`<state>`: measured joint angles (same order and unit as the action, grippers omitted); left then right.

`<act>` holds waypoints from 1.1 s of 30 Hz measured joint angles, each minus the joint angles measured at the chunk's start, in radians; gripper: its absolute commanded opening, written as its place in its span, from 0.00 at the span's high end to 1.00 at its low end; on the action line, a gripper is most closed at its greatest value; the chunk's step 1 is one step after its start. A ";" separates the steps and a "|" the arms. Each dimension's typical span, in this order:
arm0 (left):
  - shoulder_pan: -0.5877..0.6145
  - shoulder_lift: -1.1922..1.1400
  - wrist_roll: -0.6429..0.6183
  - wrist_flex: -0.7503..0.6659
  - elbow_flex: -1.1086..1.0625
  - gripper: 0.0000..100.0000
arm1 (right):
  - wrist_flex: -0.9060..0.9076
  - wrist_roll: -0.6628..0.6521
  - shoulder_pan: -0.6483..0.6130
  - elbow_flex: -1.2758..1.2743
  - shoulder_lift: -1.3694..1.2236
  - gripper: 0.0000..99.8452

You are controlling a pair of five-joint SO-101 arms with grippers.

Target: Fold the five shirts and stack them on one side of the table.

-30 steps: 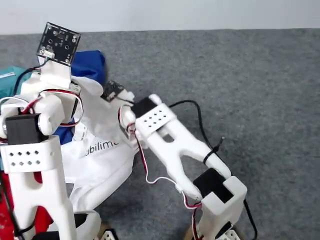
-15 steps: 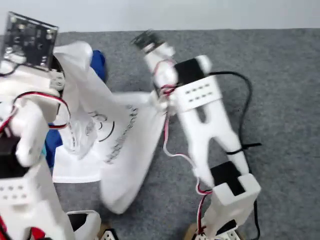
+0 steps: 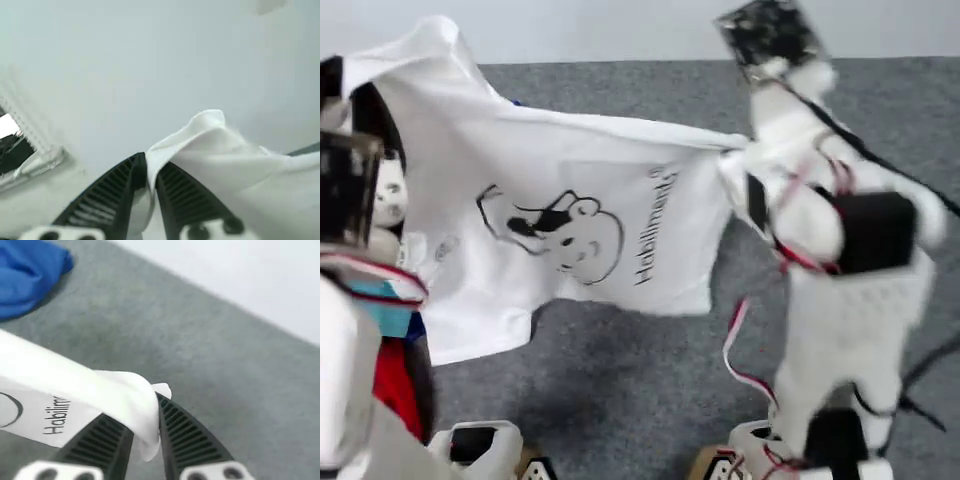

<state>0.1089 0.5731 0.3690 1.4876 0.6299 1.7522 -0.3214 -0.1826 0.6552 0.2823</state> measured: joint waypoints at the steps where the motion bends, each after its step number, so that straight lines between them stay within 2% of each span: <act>1: -0.023 0.003 0.025 0.023 0.020 1.00 | 0.000 -0.011 0.012 0.000 0.025 0.99; 7: -0.166 0.015 0.074 0.152 0.189 1.00 | 0.002 -0.031 0.120 0.000 0.157 0.99; 14: -0.186 0.018 0.107 0.163 0.353 1.00 | 0.002 -0.031 0.176 0.005 0.319 0.99; 20: -0.186 0.026 0.084 0.247 0.430 1.00 | 0.003 -0.031 0.178 -0.017 0.431 0.99; 25: -0.186 0.101 0.068 0.247 0.342 1.00 | 0.003 -0.031 0.181 -0.175 0.539 0.99; 33: -0.186 0.164 0.068 0.247 0.008 1.00 | 0.003 -0.032 0.181 -0.466 0.618 0.99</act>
<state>-0.0767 0.7373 0.4365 1.7346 0.6375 1.7553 -0.3537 -0.0015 0.1887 0.9007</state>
